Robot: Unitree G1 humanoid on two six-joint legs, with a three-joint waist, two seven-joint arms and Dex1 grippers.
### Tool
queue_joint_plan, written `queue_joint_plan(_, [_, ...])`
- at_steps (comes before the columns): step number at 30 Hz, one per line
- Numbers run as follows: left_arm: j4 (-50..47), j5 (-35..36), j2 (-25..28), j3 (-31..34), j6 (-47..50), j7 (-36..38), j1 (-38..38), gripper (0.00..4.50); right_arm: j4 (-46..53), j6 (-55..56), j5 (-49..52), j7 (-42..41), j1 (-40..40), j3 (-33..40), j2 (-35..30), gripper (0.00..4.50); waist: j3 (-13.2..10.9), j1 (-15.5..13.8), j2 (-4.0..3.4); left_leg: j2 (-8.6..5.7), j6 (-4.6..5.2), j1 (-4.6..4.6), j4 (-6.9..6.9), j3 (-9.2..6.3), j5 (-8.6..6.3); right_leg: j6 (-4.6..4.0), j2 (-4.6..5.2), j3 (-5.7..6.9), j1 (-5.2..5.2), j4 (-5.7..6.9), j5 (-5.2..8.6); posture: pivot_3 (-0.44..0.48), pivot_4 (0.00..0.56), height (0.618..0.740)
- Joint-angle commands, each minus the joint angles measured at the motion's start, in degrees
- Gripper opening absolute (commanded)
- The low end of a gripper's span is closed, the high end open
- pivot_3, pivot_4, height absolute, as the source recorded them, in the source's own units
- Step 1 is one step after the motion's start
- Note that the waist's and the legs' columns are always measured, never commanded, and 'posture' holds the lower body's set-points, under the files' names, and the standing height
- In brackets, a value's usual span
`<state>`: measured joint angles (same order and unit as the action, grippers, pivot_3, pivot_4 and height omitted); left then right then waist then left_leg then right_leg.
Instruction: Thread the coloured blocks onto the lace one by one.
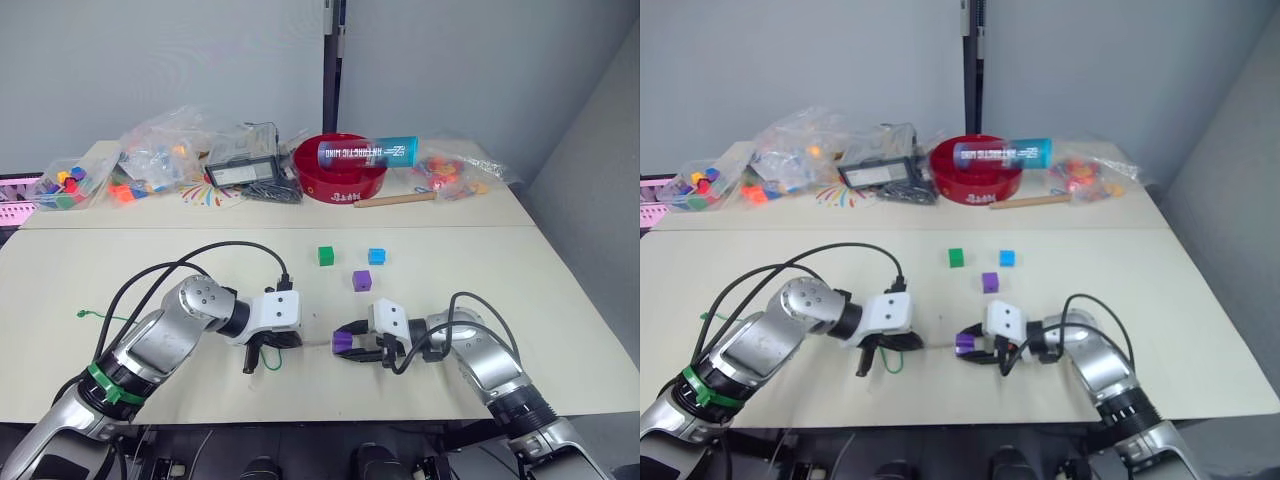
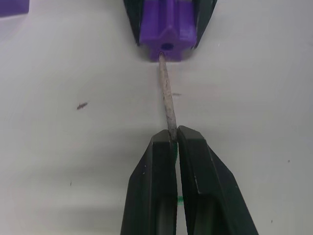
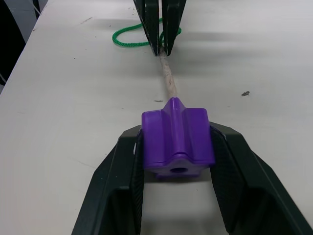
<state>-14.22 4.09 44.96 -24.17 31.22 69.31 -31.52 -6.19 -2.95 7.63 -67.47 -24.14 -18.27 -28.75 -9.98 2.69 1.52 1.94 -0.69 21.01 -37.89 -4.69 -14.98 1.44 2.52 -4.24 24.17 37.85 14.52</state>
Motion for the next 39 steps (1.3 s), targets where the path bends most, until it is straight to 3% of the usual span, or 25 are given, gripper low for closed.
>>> queue_joint_plan(1, [-1.1, -0.25, 0.78, 0.92, -0.61, 0.2, -0.12, 0.0, -0.75, 0.14, -0.49, -1.27, 1.16, -0.97, -0.66, 1.38, 0.0, -0.01, 0.0, 0.0, 0.0, 0.0, 0.0, 0.0, 0.0, 0.0, 0.0, 0.0, 0.0, 0.0, 0.0, 0.0, 0.15, 0.74])
queue_joint_plan(33, [0.31, -1.81, -3.43, -2.09, -0.66, 0.28, -3.29, 0.0, 1.05, -0.85, -0.96, -1.27, -0.51, -2.57, 1.14, 1.38, 0.0, 0.16, 0.0, 0.0, 0.0, 0.0, 0.0, 0.0, 0.0, 0.0, -0.01, 0.0, 0.0, 0.02, 0.0, 0.0, 0.15, 0.74])
queue_joint_plan(39, [-0.12, -1.25, -6.95, -2.76, 0.27, -0.39, -4.08, 0.0, 1.43, -1.87, -1.08, -0.5, -0.82, -2.66, 1.8, 1.38, 0.0, -0.14, 0.0, -0.01, 0.0, 0.01, -0.02, 0.0, 0.0, 0.0, 0.01, 0.0, 0.0, 0.01, 0.0, 0.0, 0.15, 0.74])
